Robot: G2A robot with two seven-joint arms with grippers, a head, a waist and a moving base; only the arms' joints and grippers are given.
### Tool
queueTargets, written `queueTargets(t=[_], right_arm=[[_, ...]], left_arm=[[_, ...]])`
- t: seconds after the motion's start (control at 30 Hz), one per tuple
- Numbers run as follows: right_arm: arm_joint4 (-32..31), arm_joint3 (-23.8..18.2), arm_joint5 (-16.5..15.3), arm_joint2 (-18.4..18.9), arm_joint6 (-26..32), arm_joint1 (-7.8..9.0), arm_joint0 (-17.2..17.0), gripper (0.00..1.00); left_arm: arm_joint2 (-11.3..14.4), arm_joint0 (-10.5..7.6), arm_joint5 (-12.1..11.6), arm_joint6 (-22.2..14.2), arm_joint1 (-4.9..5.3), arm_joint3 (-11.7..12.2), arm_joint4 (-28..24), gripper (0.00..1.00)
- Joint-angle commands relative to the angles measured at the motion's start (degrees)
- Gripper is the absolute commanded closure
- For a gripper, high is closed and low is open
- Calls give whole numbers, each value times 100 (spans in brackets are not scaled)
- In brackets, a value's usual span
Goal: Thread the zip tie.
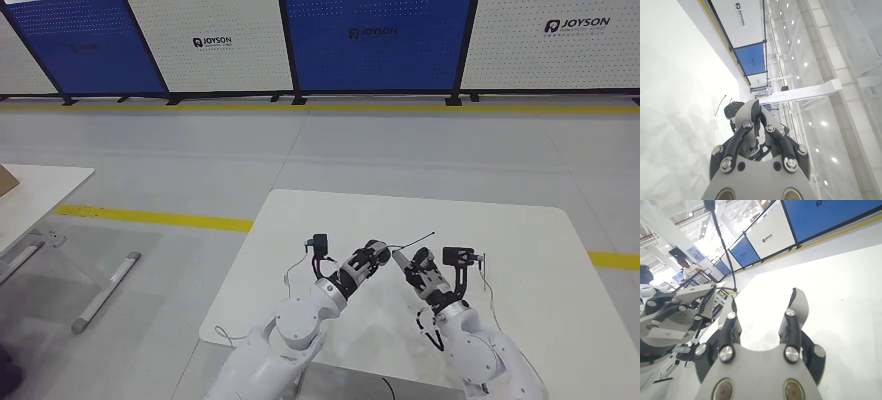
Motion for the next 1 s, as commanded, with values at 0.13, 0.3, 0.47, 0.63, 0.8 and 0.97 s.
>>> queueTargets(t=[0.13,0.3,0.47,0.63,0.8,0.97], right_arm=[[23,-17,14,-36,45,1,12,53],[67,-24,-18,-53,40,3,14,57],[98,5,-9,-68,24,2,34,72],[101,33,22,-98,0,-1,58,78],[92,34,41,-118,-19,-1,60,96],[96,46,51,-138,-23,-2,68,100]], left_arm=[[88,-47,28,40,-13,68,77,100],[149,-104,55,100,-29,179,114,100],[164,-116,56,100,-32,220,120,100],[166,-99,43,65,-29,214,128,100],[159,-90,39,30,-24,203,135,100],[146,-95,28,40,-24,214,123,100]])
